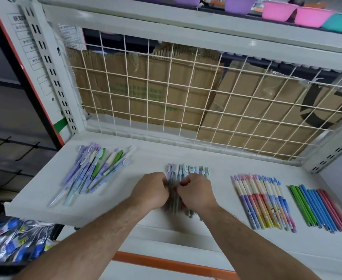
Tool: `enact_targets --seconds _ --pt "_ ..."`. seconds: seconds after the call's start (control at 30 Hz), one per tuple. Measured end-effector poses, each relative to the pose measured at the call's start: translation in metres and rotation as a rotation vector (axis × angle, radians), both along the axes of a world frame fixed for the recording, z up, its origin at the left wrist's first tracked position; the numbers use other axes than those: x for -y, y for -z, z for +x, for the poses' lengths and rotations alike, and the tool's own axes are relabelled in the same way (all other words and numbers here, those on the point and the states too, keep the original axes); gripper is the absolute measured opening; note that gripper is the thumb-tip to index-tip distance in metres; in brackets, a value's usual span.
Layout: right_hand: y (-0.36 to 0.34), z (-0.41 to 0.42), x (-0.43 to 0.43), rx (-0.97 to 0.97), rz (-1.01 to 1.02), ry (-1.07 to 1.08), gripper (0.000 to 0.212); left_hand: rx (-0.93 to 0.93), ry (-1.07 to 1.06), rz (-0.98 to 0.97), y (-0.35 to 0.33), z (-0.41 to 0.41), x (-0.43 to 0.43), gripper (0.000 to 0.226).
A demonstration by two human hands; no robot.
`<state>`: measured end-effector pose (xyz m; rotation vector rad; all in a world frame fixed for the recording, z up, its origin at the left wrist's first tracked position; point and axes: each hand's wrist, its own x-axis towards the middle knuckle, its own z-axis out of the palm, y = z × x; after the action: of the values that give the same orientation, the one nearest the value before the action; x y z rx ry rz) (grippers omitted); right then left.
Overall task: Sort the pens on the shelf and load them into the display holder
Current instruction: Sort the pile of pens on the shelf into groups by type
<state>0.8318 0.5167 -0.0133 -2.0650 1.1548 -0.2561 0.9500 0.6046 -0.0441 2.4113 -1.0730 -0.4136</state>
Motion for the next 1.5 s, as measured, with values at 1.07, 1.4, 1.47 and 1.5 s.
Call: enact_targets --seconds 1.07,1.4,1.47,1.5 --pt "0.009 0.028 -0.039 -0.023 -0.530 -0.373 0.031 0.511 -0.182 0.230 -0.023 0.057 -0.076 0.039" --pt "0.011 0.069 -0.049 -0.075 -0.520 -0.280 0.028 0.391 -0.108 0.243 -0.012 0.118 -0.060 0.026" --pt "0.011 0.073 -0.051 -0.073 -0.509 -0.258 0.027 0.355 -0.092 0.206 -0.011 0.122 -0.057 0.028" --pt "0.011 0.075 -0.052 -0.071 -0.503 -0.248 0.026 0.345 -0.076 0.199 -0.012 0.124 -0.055 0.028"
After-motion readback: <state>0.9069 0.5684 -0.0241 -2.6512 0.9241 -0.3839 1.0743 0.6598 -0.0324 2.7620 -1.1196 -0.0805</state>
